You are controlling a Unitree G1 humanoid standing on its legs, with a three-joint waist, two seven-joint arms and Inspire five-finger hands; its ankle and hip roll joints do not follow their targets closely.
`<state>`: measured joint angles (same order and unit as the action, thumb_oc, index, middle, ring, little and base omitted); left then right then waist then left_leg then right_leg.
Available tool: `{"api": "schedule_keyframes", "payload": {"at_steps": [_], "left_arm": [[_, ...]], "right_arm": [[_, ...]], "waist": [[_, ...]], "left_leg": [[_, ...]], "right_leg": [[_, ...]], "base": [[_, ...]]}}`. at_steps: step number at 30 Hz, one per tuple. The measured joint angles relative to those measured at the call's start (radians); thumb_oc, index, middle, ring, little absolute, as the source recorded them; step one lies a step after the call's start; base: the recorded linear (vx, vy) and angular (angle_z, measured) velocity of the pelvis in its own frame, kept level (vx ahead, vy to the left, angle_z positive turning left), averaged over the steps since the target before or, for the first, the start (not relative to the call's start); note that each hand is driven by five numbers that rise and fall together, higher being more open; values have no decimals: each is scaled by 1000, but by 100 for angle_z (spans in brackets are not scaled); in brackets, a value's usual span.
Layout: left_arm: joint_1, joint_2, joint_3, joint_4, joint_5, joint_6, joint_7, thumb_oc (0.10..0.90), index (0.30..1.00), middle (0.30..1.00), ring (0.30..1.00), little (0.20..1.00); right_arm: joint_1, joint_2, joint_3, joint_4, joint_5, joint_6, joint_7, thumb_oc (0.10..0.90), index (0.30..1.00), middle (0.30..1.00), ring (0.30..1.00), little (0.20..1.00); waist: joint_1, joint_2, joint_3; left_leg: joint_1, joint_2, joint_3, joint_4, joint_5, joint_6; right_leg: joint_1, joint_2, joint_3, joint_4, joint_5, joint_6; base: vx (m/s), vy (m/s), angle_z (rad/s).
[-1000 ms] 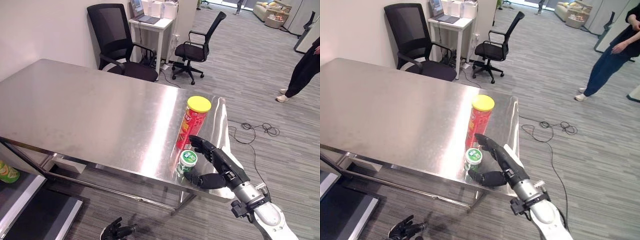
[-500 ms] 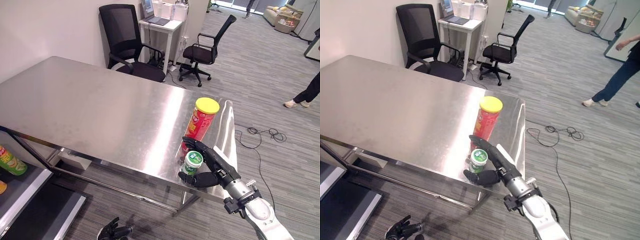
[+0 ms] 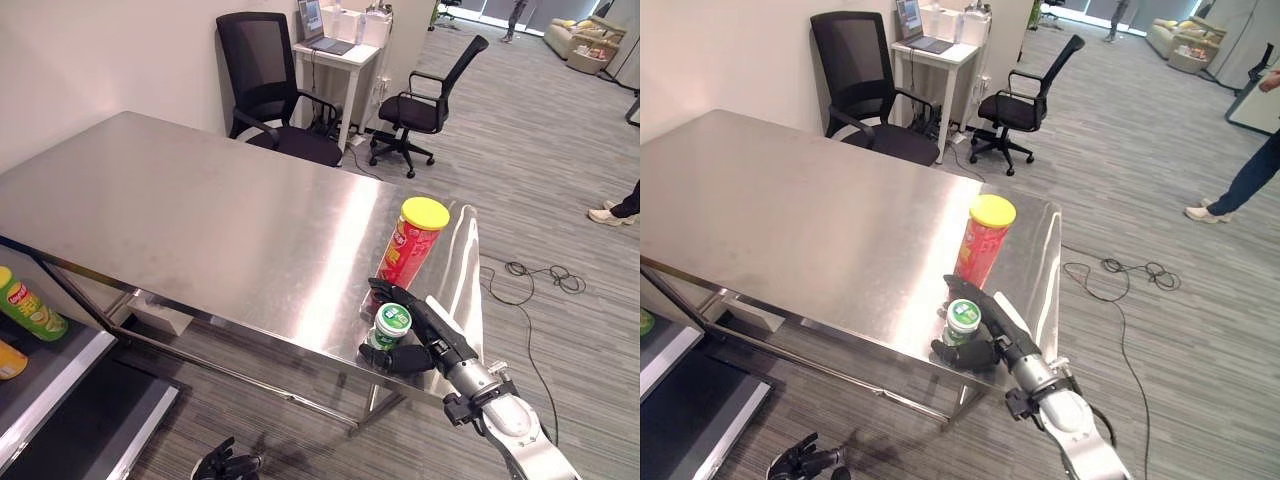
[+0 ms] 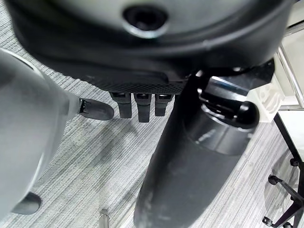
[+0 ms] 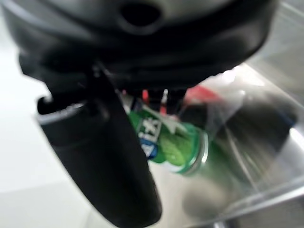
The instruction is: Put the goods on the table back onto the shelves and tidy them up.
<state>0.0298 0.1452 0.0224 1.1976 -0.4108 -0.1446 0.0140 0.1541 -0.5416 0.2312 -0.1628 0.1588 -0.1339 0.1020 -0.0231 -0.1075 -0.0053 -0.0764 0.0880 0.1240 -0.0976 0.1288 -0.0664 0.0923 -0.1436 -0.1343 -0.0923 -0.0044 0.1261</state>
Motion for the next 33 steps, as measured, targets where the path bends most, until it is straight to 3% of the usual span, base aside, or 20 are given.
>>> {"api": "schedule_keyframes", "payload": {"at_steps": [7, 8, 10, 11, 18, 33], "left_arm": [[7, 5, 0, 0, 0, 0, 2, 800, 900, 900, 900, 900], [10, 8, 0, 0, 0, 0, 2, 800, 900, 900, 900, 900], [13, 17, 0, 1, 0, 0, 2, 800, 900, 900, 900, 900], [13, 18, 0, 1, 0, 0, 2, 800, 900, 900, 900, 900], [27, 20, 0, 1, -1, 0, 2, 800, 900, 900, 900, 900], [36, 18, -1, 0, 11, 0, 10, 800, 900, 900, 900, 900]], "right_arm": [[-19, 7, 3, 7, 0, 12, -8, 800, 900, 900, 900, 900], [-23, 8, 8, 13, 0, 12, -14, 651, 676, 676, 676, 676], [-34, 17, 17, 40, 0, 12, -22, 419, 328, 328, 328, 328], [-36, 19, 18, 46, 0, 12, -22, 400, 300, 300, 300, 300], [-37, 46, 17, 54, -9, 13, -59, 400, 300, 300, 300, 300], [-37, 48, 9, 68, -43, 13, -60, 400, 300, 300, 300, 300]], "waist": [[12, -10, -7], [11, -14, -10], [12, -23, -16], [12, -25, -18], [11, -30, -21], [10, -6, -16]], "left_leg": [[-5, -1, -9, 0, 1, -1], [-6, -1, -9, 0, 0, -1], [-7, -1, -11, 0, 1, -1], [-7, -2, -12, 0, 1, -1], [-13, -3, -21, 0, 2, 1], [6, -3, -20, 0, 2, 1]], "right_leg": [[0, 0, -9, 0, -1, -1], [0, 0, -10, 0, -1, -2], [0, 1, -12, 0, -2, -4], [0, 1, -13, 0, -2, -4], [0, 0, -25, 0, -3, -5], [19, 1, -24, 0, -5, -6]], "base": [[11, 5, 3], [0, 0, 0], [0, 0, 0], [9, 10, 7], [9, 6, 3], [-2, -2, 0]]}}
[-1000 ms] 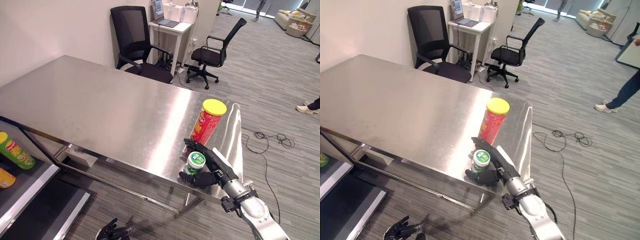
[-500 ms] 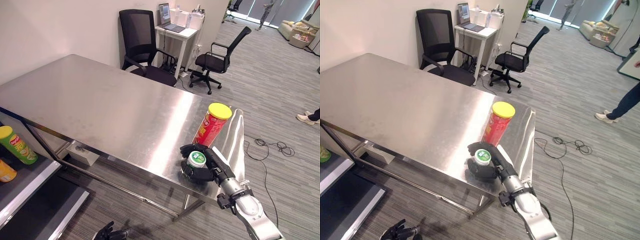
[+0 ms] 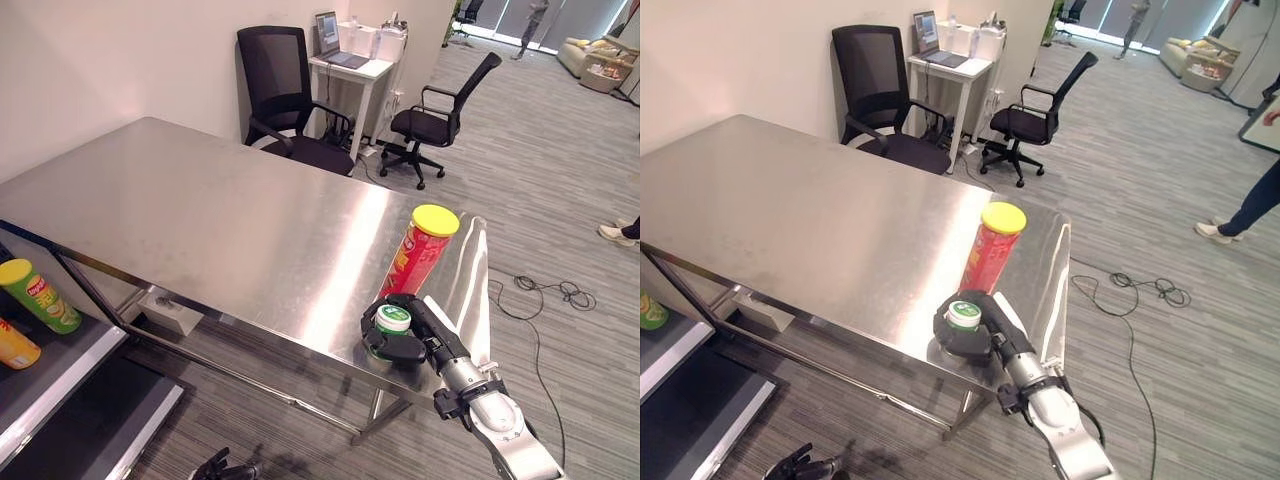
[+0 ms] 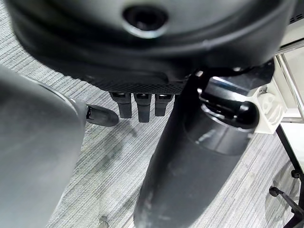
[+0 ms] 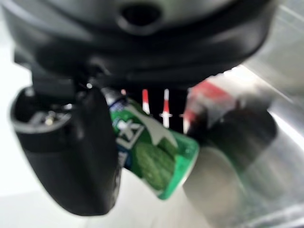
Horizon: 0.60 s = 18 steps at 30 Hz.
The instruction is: Put the goods on the table back onto the shelves and tidy them up.
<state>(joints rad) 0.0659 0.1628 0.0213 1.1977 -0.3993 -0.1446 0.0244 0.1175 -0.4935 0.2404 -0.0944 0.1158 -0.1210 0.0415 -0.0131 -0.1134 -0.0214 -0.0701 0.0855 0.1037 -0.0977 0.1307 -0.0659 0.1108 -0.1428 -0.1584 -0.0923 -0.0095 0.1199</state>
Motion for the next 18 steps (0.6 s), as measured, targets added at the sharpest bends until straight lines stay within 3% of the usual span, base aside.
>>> {"api": "schedule_keyframes", "payload": {"at_steps": [3, 9, 11, 15, 16, 17, 18], "left_arm": [[0, -1, 0, -1, 10, 0, 14, 800, 900, 900, 900, 900], [-5, -10, -6, -4, 19, 0, 30, 800, 900, 900, 900, 900], [1, -10, -21, -36, 19, -1, 31, 800, 900, 900, 900, 900], [-11, -9, -54, -87, 20, -6, 28, 800, 900, 900, 900, 900], [-34, -10, -93, -112, 30, -22, 28, 800, 900, 900, 900, 900], [-105, -13, -126, -118, 39, -28, 28, 800, 900, 900, 900, 900], [-139, -12, -122, -123, 39, -27, 30, 800, 900, 900, 900, 900]], "right_arm": [[0, -20, -15, -32, -14, 4, 0, 400, 300, 300, 300, 300], [-41, -62, 4, -259, -19, -17, 17, 400, 300, 300, 300, 300], [-88, -76, 60, -311, -21, -19, 21, 400, 300, 300, 300, 300], [-202, -32, 209, -306, -22, -36, 31, 400, 300, 300, 300, 300], [-253, -14, 261, -268, -30, -54, 29, 400, 300, 300, 300, 300], [-309, -13, 274, -195, -42, -57, 16, 400, 300, 300, 300, 300], [-326, -26, 270, -176, -53, -44, 19, 400, 300, 300, 300, 300]], "waist": [[0, 4, 2], [-1, 24, 17], [1, 32, 29], [53, 66, 70], [94, 96, 104], [123, 143, 170], [133, 151, 206]], "left_leg": [[0, 0, 0, 0, 0, 0], [2, 4, -4, 0, 3, -3], [-2, 4, -16, 0, 15, -8], [-53, 13, -91, 7, 63, -24], [-109, 23, -162, 15, 104, -60], [-239, 8, -248, 36, 249, -179], [-268, 6, -234, 30, 245, -166]], "right_leg": [[0, 0, 1, 0, 0, 0], [3, 5, 2, 1, 0, 0], [6, 15, -1, 1, -1, 0], [-3, 52, -46, 1, -6, -6], [-15, 87, -102, 1, -17, -18], [-51, 144, -148, 14, -44, -70], [-68, 126, -178, 21, -36, -113]], "base": [[-53, -50, 0], [-88, -71, 1], [-207, -159, 14], [-312, -176, 55], [-498, -114, 249], [-497, -20, 278], [-330, 83, 225]]}}
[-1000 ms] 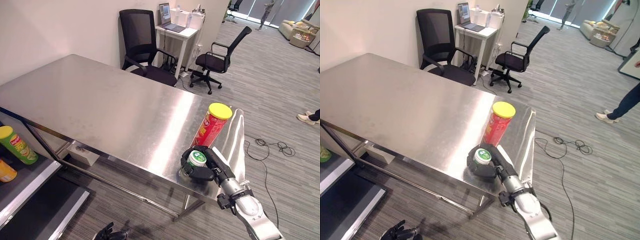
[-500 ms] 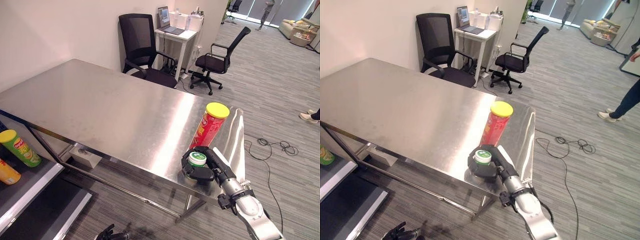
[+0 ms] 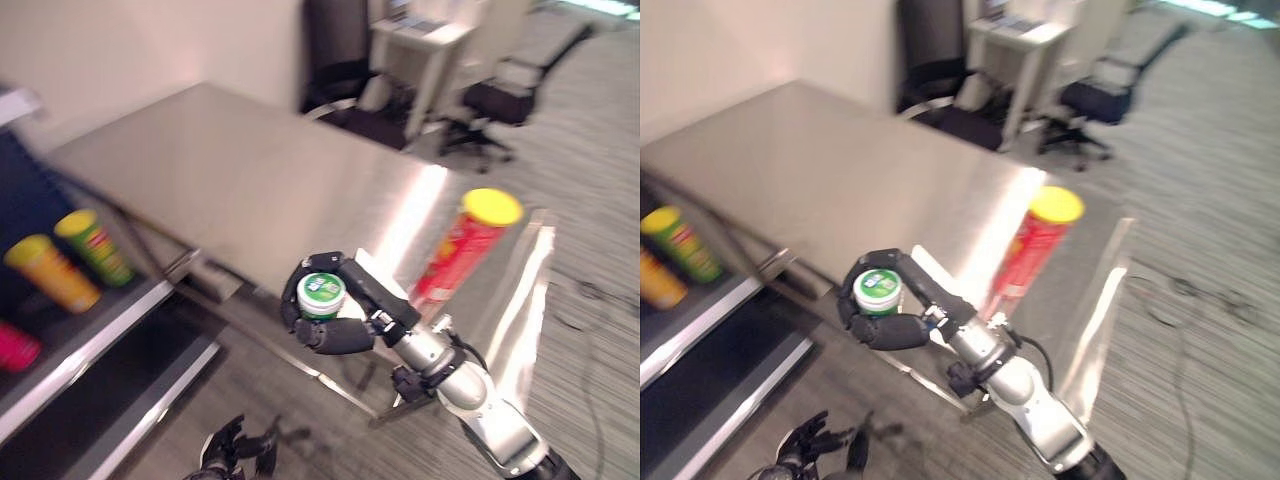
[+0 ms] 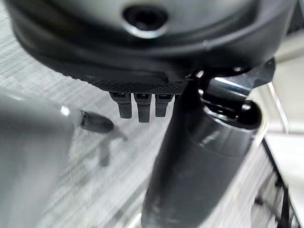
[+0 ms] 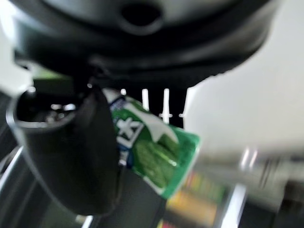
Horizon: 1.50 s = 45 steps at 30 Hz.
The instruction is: Put the goods on the table back onto the shelves and tidy them up.
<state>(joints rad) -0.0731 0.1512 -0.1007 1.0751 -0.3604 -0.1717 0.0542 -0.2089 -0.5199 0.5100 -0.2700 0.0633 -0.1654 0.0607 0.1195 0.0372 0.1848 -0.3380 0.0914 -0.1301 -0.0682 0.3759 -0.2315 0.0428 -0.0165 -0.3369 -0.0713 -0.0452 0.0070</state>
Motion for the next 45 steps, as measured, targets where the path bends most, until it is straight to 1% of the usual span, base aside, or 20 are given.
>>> {"api": "schedule_keyframes", "payload": {"at_steps": [1, 3, 5, 8, 9, 12, 13, 16, 22, 26, 27, 28, 31, 32, 36, 38, 42, 43, 44, 45], "left_arm": [[-12, 8, 26, 28, -5, 6, 0, 800, 900, 900, 900, 900], [-15, 32, 136, 102, -45, 31, 12, 800, 900, 900, 900, 900], [20, 20, 264, 155, -111, 35, 48, 800, 900, 900, 900, 900], [93, 11, 273, 182, -150, 45, 71, 800, 900, 900, 900, 900], [92, -19, 300, 188, -149, 61, 81, 800, 900, 900, 900, 900], [55, -20, 194, 155, -118, 68, 84, 800, 900, 900, 900, 900], [27, 24, 135, 126, -68, 69, 82, 800, 900, 900, 900, 900], [-7, 102, 53, 6, 18, 36, 65, 800, 900, 900, 900, 900], [-49, 72, -10, 30, 128, 46, 37, 800, 900, 900, 900, 900], [-58, 64, -8, 95, 127, 46, 46, 800, 900, 900, 900, 900], [-64, 49, -16, 104, 127, 48, 46, 800, 900, 900, 900, 900], [-61, 44, -17, 102, 127, 46, 46, 800, 900, 900, 900, 900], [-36, 73, -25, 105, 151, 46, 36, 800, 900, 900, 900, 900], [-9, 78, -24, 102, 158, 44, 31, 800, 900, 900, 900, 900], [64, 26, -12, 116, 169, 48, 20, 800, 900, 900, 900, 900], [61, 8, -18, 142, 168, 52, 18, 800, 900, 900, 900, 900], [20, -26, -39, 123, 171, 46, -6, 800, 900, 900, 900, 900], [13, -26, -43, 120, 173, 46, -7, 800, 900, 900, 900, 900], [14, -21, -43, 99, 173, 45, -6, 800, 900, 900, 900, 900], [17, -29, -45, 82, 172, 44, -4, 800, 900, 900, 900, 900]], "right_arm": [[3, 4, 7, 40, -18, 7, 1, 400, 300, 300, 300, 300], [52, 0, -7, 62, -28, 29, -3, 400, 300, 300, 300, 300], [166, -37, -57, 55, -38, 47, -13, 400, 300, 300, 300, 300], [274, -66, -154, 42, -54, 66, -37, 400, 300, 300, 300, 300], [374, -56, -270, 4, -60, 78, -78, 400, 300, 300, 300, 300], [407, -58, -320, 19, -61, 94, -97, 400, 300, 300, 300, 300], [416, -37, -296, 16, -62, 91, -90, 400, 300, 300, 300, 300], [452, 68, -284, 28, -63, 87, -88, 400, 300, 300, 300, 300], [446, 106, -336, 31, -64, 87, -128, 400, 300, 300, 300, 300], [499, 106, -371, 71, -66, 88, -157, 400, 300, 300, 300, 300], [513, 107, -380, 76, -78, 89, -159, 400, 300, 300, 300, 300], [525, 101, -383, 74, -85, 89, -158, 400, 300, 300, 300, 300], [567, 114, -396, 69, -104, 88, -157, 400, 300, 300, 300, 300], [579, 109, -390, 70, -111, 89, -155, 400, 300, 300, 300, 300], [549, 71, -416, 74, -128, 86, -155, 400, 300, 300, 300, 300], [567, 54, -438, 86, -128, 86, -155, 400, 300, 300, 300, 300], [534, 19, -439, 100, -130, 84, -152, 400, 300, 300, 300, 300], [547, 18, -451, 82, -132, 75, -153, 400, 300, 300, 300, 300], [559, 14, -461, 67, -138, 69, -153, 400, 300, 300, 300, 300], [560, 4, -471, 67, -140, 70, -154, 400, 300, 300, 300, 300]], "waist": [[38, -11, 17], [15, -66, 55], [-27, -64, 58], [-75, -53, 62], [-121, -27, 51], [-153, -25, 52], [-165, -54, 42], [-166, -135, -14], [-212, -115, -27], [-259, -103, -22], [-287, -83, -14], [-296, -63, -8], [-313, -82, -19], [-289, -108, -35], [-308, -29, -40], [-359, -2, -39], [-348, 34, -17], [-368, 41, -19], [-382, 29, -21], [-377, 45, -22]], "left_leg": [[-8, 7, 119, 9, -115, 78], [11, 28, 368, 32, -205, 87], [88, 105, 424, 78, -207, 89], [251, 164, 403, 72, -244, 45], [322, 208, 516, 84, -240, 39], [381, 173, 497, -4, -270, 87], [375, 149, 491, -4, -284, 102], [358, 97, 481, 29, -348, 84], [294, 24, 531, 33, -359, 147], [285, -18, 461, -25, -345, 234], [270, -11, 419, -24, -334, 246], [257, 2, 396, -23, -322, 241], [244, -26, 348, -24, -314, 233], [258, -49, 369, -24, -326, 221], [266, -22, 362, -24, -349, 191], [269, -7, 311, -23, -336, 193], [297, 48, 335, -22, -310, 210], [295, 60, 302, -22, -326, 187], [299, 47, 274, -23, -335, 159], [298, 48, 270, -23, -327, 148]], "right_leg": [[-22, -17, -28, -4, 33, -8], [-38, -92, -98, -19, 58, 0], [-8, -115, -140, -18, 62, 5], [9, -146, -123, -4, 70, 33], [19, -169, -125, 7, 82, 52], [-95, -227, -111, 183, 39, 97], [-95, -215, -80, 19, 102, 102], [-108, -263, -66, 12, 266, 106], [-182, -331, -48, 15, 403, 79], [-327, -365, 209, 225, 455, 124], [-342, -328, 322, 237, 346, 210], [-326, -270, 384, 167, 260, 210], [-288, -115, 456, 70, 199, 176], [-288, -103, 376, 71, 144, 89], [-258, -69, 370, 70, 97, 128], [-237, -11, 486, 140, 17, 92], [-352, 58, 482, 417, -58, 123], [-315, 85, 487, 303, -58, 123], [-263, 88, 500, 197, 3, 26], [-241, 91, 489, 152, 38, 29]], "base": [[-268, 97, 105], [-166, 92, 114], [-49, 122, 107], [-135, 304, 38], [-64, 353, 45], [-57, 357, 18], [-75, 404, 35], [-120, 597, 60], [-49, 364, 0], [72, 365, 30], [-23, 375, 77], [54, 380, 80], [68, 269, 74], [89, 123, -1], [205, 172, 4], [131, 53, 94], [240, -29, 40], [224, -70, 75], [149, -59, 84], [70, -83, 52]]}}
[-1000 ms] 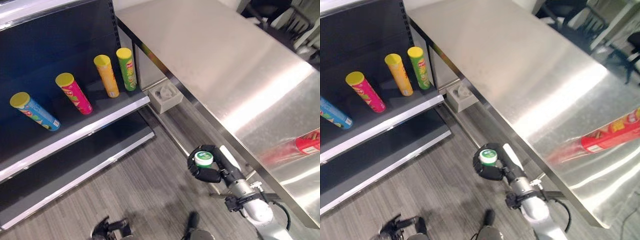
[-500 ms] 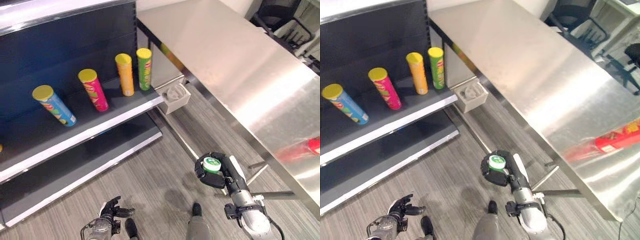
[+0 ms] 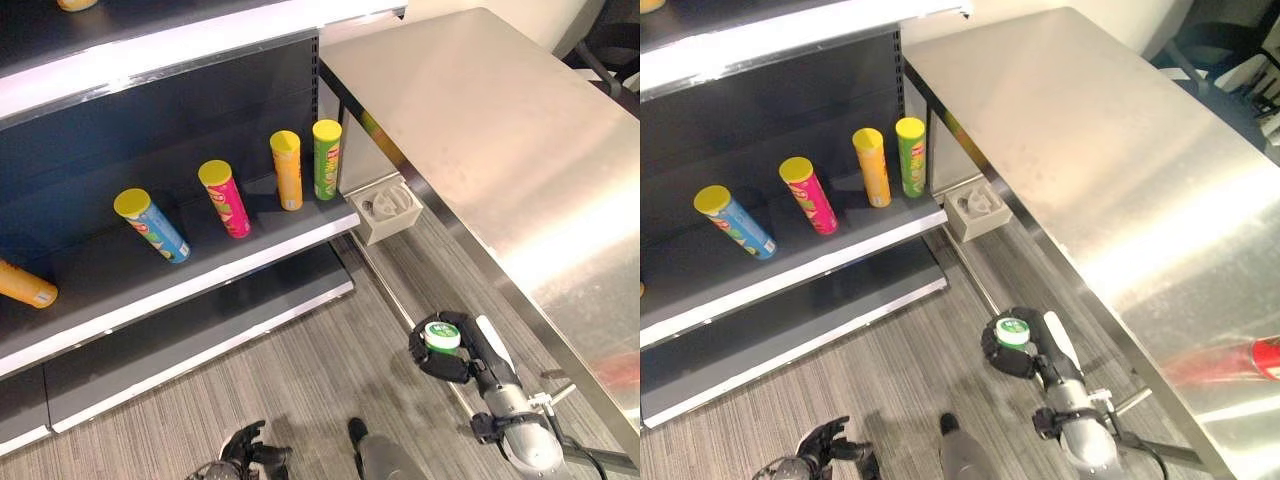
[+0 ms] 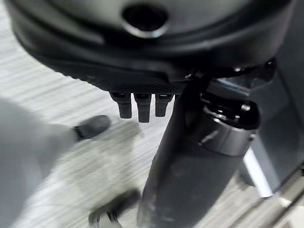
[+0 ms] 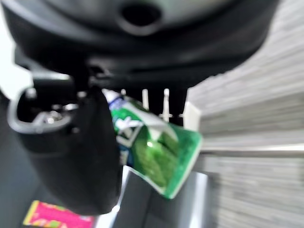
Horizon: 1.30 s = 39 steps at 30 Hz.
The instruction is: Put the goods on the table back onto the shelves and tidy them up.
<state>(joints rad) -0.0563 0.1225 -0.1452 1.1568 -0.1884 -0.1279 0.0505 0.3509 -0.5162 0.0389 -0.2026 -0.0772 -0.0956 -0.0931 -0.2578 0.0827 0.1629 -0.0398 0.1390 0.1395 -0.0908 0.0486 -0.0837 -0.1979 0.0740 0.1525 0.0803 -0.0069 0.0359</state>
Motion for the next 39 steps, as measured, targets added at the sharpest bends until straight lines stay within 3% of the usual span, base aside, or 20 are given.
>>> {"api": "schedule_keyframes", "payload": {"at_steps": [2, 3, 4, 5, 7, 8, 9, 11, 13, 15, 17, 18, 19, 20, 25, 29, 31, 34, 36, 39], "left_arm": [[5, -16, 16, -20, -4, -7, 0, 800, 900, 900, 900, 900], [-13, -16, 35, -18, -10, -7, 3, 800, 900, 900, 900, 900], [-44, -3, 46, -20, -28, -11, 5, 800, 900, 900, 900, 900], [-53, -3, 49, -17, -41, -16, 8, 800, 900, 900, 900, 900], [-28, 7, 50, -27, -74, -28, 9, 800, 900, 900, 900, 900], [-28, 7, 50, -27, -74, -28, 9, 800, 900, 900, 900, 900], [4, 1, 64, -18, -110, -18, 11, 800, 900, 900, 900, 900], [16, -9, 73, -14, -134, -19, 13, 800, 900, 900, 900, 900], [9, -20, 95, 8, -163, -31, 30, 800, 900, 900, 900, 900], [8, -15, 110, 1, -174, -38, 28, 800, 900, 900, 900, 900], [1, -18, 109, 14, -172, -28, 27, 800, 900, 900, 900, 900], [20, -29, 106, 6, -166, -20, 27, 800, 900, 900, 900, 900], [37, -34, 99, 9, -161, -20, 28, 800, 900, 900, 900, 900], [33, -26, 90, 6, -160, -18, 30, 800, 900, 900, 900, 900], [2, 4, 68, 3, -132, -20, 49, 800, 900, 900, 900, 900], [6, 18, 62, 1, -107, -20, 50, 800, 900, 900, 900, 900], [9, 24, 55, 6, -98, -18, 49, 800, 900, 900, 900, 900], [26, 47, 65, 17, -63, -18, 40, 800, 900, 900, 900, 900], [53, 50, 74, 14, -63, -18, 43, 800, 900, 900, 900, 900], [81, 24, 88, 9, -63, -16, 35, 800, 900, 900, 900, 900]], "right_arm": [[-22, -29, -14, -6, -3, -2, -1, 400, 300, 300, 300, 300], [-27, -28, -20, -7, -10, -2, -3, 400, 300, 300, 300, 300], [-49, -38, -20, -9, -29, -1, -2, 400, 300, 300, 300, 300], [-60, -58, -16, -11, -46, -2, -3, 400, 300, 300, 300, 300], [-74, -54, -21, -48, -71, -11, -22, 400, 300, 300, 300, 300], [-74, -54, -21, -48, -71, -11, -22, 400, 300, 300, 300, 300], [-83, -50, -5, -85, -76, -20, -32, 400, 300, 300, 300, 300], [-85, -52, 4, -92, -76, -31, -36, 400, 300, 300, 300, 300], [-78, -50, 23, -73, -83, -26, -40, 400, 300, 300, 300, 300], [-68, -44, 31, -72, -97, -26, -40, 400, 300, 300, 300, 300], [-66, -37, 37, -73, -101, -26, -38, 400, 300, 300, 300, 300], [-69, -48, 42, -80, -108, -27, -37, 400, 300, 300, 300, 300], [-71, -58, 47, -79, -111, -26, -36, 400, 300, 300, 300, 300], [-80, -29, 51, -70, -115, -25, -33, 400, 300, 300, 300, 300], [-78, -10, 83, -89, -139, -29, -19, 400, 300, 300, 300, 300], [-71, -6, 79, -88, -151, -28, -20, 400, 300, 300, 300, 300], [-65, -7, 73, -92, -152, -30, -20, 400, 300, 300, 300, 300], [-5, 10, 67, -100, -137, -31, -19, 400, 300, 300, 300, 300], [38, 11, 70, -100, -135, -30, -18, 400, 300, 300, 300, 300], [41, -5, 59, -103, -99, -31, -2, 400, 300, 300, 300, 300]], "waist": [[22, 39, 0], [20, 15, 11], [45, -46, 48], [75, -64, 59], [83, -66, 55], [83, -66, 55], [84, -48, 40], [77, -44, 35], [88, -62, 28], [112, -78, 27], [109, -84, 23], [106, -57, 12], [98, -34, -4], [83, -45, -4], [93, -32, -7], [99, -20, -6], [87, -15, -6], [75, -42, -20], [69, -65, -50], [76, -68, -56]], "left_leg": [[-8, 9, 39, 15, 15, -31], [-98, -2, 10, 178, 4, -82], [-259, -10, -10, 501, 30, -169], [-341, 13, -4, 637, 48, -171], [-347, 66, 95, 561, -19, -65], [-347, 66, 95, 561, -19, -65], [-270, 65, 111, 351, -32, -36], [-247, 69, 60, 212, -20, -49], [-225, 87, -9, -6, -6, -70], [-222, 83, 5, -6, 16, -70], [-186, 34, 30, -7, 46, -56], [-156, -6, 60, -6, 113, 21], [-136, -10, 87, -6, 120, 39], [-131, -35, 91, -2, 134, 49], [-126, -97, 124, -2, 79, 126], [-113, -114, 140, -1, 58, 154], [-109, -120, 136, -1, 39, 162], [-85, -121, 136, -7, 36, 135], [-82, -120, 128, -8, 22, 109], [-77, -88, 136, -8, 26, 74]], "right_leg": [[22, 12, -25, -25, 0, -26], [29, -19, -49, -25, -8, -48], [42, -65, -54, -19, -16, -79], [61, -76, -52, -31, -7, -82], [117, -72, -75, -91, 10, -80], [117, -72, -75, -91, 10, -80], [153, -54, -72, -120, 22, -84], [156, -42, -43, -127, 14, -64], [158, -15, -9, -145, 22, -75], [182, -16, 6, -161, 23, -75], [210, -33, 40, -171, 12, -59], [225, -39, 54, -171, -6, -31], [230, -42, 75, -169, -27, -12], [217, -68, 77, -142, -40, 13], [122, -122, 101, 3, -76, 99], [30, -134, 98, 164, -122, 144], [6, -150, 81, 131, -131, 139], [0, -139, 49, -72, -58, 108], [11, -136, 49, -116, 64, 85], [44, -111, 42, -174, 102, 64]], "base": [[137, -141, 46], [260, -106, 88], [189, -45, 65], [247, 22, 23], [284, 113, 5], [270, 140, -22], [212, 131, -41], [338, 219, -38], [279, 194, -41], [236, 217, -52], [178, 241, -68], [120, 275, -90], [153, 358, -79], [86, 237, -49], [91, 175, -27], [67, 89, -19], [78, 31, -23], [58, -29, 8], [77, -43, 11], [74, -41, -8]]}}
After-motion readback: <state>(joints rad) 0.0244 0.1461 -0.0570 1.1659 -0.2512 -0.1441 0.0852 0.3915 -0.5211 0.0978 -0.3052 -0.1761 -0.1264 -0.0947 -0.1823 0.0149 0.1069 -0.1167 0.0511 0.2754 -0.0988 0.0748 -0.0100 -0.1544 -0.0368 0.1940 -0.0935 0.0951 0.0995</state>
